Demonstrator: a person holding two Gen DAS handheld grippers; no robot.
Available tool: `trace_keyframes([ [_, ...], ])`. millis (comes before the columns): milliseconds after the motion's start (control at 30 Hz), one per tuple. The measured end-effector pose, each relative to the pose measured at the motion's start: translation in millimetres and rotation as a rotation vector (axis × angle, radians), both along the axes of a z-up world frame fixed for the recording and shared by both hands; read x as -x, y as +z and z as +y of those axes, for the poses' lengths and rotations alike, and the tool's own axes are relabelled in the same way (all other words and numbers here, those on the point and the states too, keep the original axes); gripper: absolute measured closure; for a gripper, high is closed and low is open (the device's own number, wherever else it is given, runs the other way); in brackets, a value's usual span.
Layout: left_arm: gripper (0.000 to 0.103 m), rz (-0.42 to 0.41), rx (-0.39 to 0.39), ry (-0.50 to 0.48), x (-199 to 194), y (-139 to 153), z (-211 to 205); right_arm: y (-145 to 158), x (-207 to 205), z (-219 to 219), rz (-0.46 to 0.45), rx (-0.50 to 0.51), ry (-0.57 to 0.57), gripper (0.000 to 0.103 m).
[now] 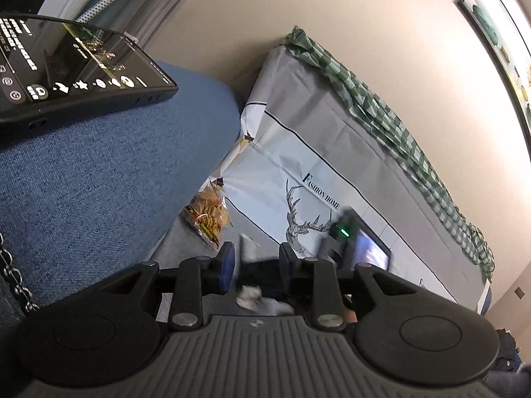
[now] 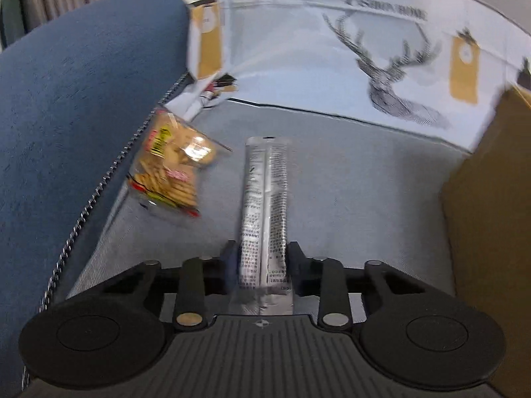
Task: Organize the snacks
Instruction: 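Move both tools back down to the last snacks beside the box, then grasp the silver stick packet with the right tool while the left tool grasps the clear cookie bag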
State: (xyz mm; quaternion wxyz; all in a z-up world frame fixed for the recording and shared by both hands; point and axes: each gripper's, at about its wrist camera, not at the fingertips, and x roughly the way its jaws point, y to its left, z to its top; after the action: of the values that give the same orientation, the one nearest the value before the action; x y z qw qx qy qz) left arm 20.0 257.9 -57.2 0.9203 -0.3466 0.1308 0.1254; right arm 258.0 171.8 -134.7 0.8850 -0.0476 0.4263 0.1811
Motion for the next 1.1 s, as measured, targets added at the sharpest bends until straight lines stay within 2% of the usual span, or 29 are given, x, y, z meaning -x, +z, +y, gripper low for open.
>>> trace_keyframes([
  [233,0.071,0.019,-0.003,-0.002,-3,0,-2,4,39,-59,0.024,0.010,-0.040,0.075],
  [367,0.071,0.039,-0.005,-0.002,-7,-1,-3,8,79,-91,0.044,0.023,-0.022,0.075],
  [467,0.070,0.062,-0.019,-0.008,-9,-1,-6,13,110,-105,0.045,0.022,0.032,0.075],
  [600,0.069,0.086,-0.069,-0.027,-11,1,-15,18,156,-117,-0.002,0.037,0.111,0.074],
  [667,0.069,0.105,-0.096,-0.038,-14,2,-19,15,166,-123,-0.005,0.031,0.116,0.069],
  [733,0.069,0.138,-0.126,-0.044,-20,1,-23,9,165,-126,0.015,0.015,0.128,0.065],
  [867,0.066,0.199,-0.187,-0.051,-36,-3,-31,6,169,-123,-0.054,0.031,0.166,0.053],
  [1033,0.063,0.287,-0.313,-0.041,-78,-11,-38,4,170,-128,-0.070,0.021,0.180,0.052],
  [1100,0.056,0.334,-0.350,-0.024,-101,-16,-37,4,166,-127,-0.061,0.012,0.190,0.055],
])
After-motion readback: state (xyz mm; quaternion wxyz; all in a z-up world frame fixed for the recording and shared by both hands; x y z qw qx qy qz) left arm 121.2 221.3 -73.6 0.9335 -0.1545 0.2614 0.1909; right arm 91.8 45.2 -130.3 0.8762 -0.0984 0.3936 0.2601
